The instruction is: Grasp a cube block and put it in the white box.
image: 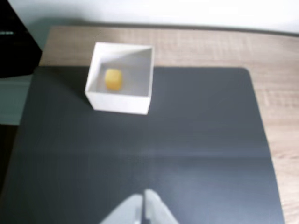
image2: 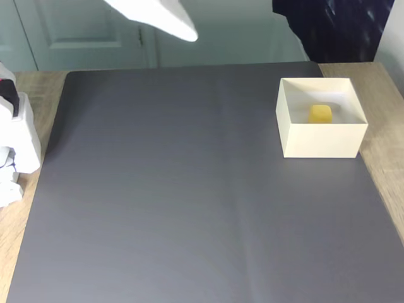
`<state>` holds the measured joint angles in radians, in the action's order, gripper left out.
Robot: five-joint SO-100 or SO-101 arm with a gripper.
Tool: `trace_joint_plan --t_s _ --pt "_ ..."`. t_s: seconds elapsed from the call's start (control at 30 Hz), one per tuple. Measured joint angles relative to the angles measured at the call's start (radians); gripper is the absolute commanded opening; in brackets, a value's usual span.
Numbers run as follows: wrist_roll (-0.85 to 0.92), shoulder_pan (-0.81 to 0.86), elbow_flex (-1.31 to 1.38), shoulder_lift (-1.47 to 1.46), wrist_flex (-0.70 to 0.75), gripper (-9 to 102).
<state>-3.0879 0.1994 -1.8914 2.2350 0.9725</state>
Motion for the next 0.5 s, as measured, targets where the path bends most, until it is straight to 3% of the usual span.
trace_joint_plan --t_s 0.5 --pt "0.018 0.163 -0.578 0.465 -0.189 0"
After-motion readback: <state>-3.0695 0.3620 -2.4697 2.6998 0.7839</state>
